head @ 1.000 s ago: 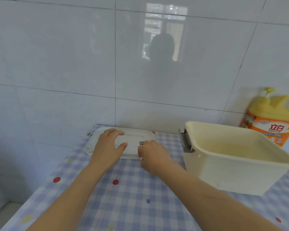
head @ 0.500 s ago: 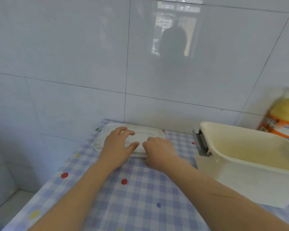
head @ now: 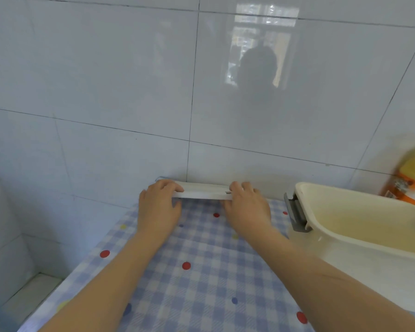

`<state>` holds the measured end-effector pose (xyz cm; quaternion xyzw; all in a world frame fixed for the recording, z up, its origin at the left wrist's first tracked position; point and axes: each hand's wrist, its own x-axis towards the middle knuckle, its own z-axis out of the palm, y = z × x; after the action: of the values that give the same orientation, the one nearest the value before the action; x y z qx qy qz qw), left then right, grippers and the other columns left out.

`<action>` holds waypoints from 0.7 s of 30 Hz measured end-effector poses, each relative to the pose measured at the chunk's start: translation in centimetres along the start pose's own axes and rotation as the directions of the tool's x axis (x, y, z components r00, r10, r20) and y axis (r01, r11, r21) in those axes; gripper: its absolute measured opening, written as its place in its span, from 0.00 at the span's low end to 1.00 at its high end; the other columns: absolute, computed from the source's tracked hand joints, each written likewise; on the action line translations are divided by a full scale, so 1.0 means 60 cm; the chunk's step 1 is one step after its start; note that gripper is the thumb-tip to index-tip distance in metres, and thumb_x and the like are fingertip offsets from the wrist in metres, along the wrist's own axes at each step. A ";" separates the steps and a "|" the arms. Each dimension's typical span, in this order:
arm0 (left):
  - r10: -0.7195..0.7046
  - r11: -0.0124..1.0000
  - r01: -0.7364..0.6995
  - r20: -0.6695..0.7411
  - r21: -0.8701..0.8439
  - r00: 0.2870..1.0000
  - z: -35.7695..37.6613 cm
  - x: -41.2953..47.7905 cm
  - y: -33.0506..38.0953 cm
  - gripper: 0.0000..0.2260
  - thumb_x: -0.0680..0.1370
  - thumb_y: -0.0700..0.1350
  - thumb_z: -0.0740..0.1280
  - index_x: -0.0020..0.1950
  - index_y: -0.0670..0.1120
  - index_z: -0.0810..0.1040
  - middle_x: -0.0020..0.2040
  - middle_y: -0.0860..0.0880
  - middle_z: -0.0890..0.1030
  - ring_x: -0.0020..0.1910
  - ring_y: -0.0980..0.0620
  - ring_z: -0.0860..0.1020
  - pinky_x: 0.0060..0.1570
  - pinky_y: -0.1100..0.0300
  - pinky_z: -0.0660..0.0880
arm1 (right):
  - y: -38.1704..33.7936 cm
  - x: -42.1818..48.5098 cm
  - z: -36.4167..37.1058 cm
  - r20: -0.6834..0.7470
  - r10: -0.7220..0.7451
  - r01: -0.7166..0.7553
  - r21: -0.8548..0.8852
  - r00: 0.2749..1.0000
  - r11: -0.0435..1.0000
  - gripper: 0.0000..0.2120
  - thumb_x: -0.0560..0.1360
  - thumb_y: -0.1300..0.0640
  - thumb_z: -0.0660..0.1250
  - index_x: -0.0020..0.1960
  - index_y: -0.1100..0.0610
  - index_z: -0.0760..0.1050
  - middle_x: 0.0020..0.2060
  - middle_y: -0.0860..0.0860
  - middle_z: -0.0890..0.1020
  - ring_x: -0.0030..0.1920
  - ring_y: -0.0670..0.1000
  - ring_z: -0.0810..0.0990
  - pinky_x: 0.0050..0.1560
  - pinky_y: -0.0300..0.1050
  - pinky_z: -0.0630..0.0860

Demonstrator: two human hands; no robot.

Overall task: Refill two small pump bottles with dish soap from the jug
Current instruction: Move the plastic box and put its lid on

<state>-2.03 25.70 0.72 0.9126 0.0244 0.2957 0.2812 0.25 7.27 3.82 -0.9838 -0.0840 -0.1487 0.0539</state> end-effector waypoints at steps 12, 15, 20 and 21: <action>-0.304 0.900 0.177 -0.284 -0.398 0.909 -0.043 0.000 0.009 0.04 0.78 0.38 0.66 0.50 0.45 0.71 0.50 0.48 0.75 0.45 0.50 0.72 0.42 0.60 0.65 | 0.019 0.019 -0.070 -0.036 0.316 -0.207 0.685 0.948 0.698 0.33 0.76 0.64 0.63 0.76 0.48 0.55 0.67 0.54 0.68 0.48 0.53 0.75 0.40 0.46 0.76; -0.305 0.865 0.139 -0.285 -0.483 0.909 -0.053 0.000 0.024 0.05 0.79 0.39 0.66 0.49 0.46 0.70 0.49 0.48 0.75 0.44 0.49 0.71 0.39 0.61 0.66 | 0.029 0.013 -0.091 -0.137 0.285 -0.120 0.678 0.949 0.725 0.31 0.76 0.62 0.65 0.75 0.46 0.58 0.67 0.51 0.70 0.46 0.47 0.70 0.37 0.39 0.67; -0.320 0.830 0.117 -0.292 -0.546 0.901 -0.071 -0.001 0.061 0.06 0.77 0.38 0.66 0.48 0.46 0.71 0.48 0.49 0.75 0.44 0.50 0.73 0.40 0.61 0.68 | 0.046 -0.007 -0.126 -0.333 0.260 0.025 0.656 0.907 0.755 0.25 0.75 0.55 0.70 0.69 0.47 0.66 0.65 0.48 0.72 0.56 0.49 0.75 0.43 0.36 0.67; -0.320 0.828 0.113 -0.297 -0.549 0.900 -0.074 -0.002 0.068 0.06 0.77 0.38 0.66 0.48 0.46 0.71 0.49 0.49 0.75 0.44 0.52 0.73 0.40 0.62 0.69 | 0.049 -0.012 -0.131 -0.372 0.250 0.051 0.638 0.894 0.768 0.23 0.75 0.54 0.70 0.67 0.48 0.67 0.64 0.48 0.73 0.54 0.49 0.76 0.44 0.37 0.67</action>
<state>-5.07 24.45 5.76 0.7196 0.1025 0.4261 0.5386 -2.12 3.24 10.82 -0.8518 -0.0611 -0.3244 0.4068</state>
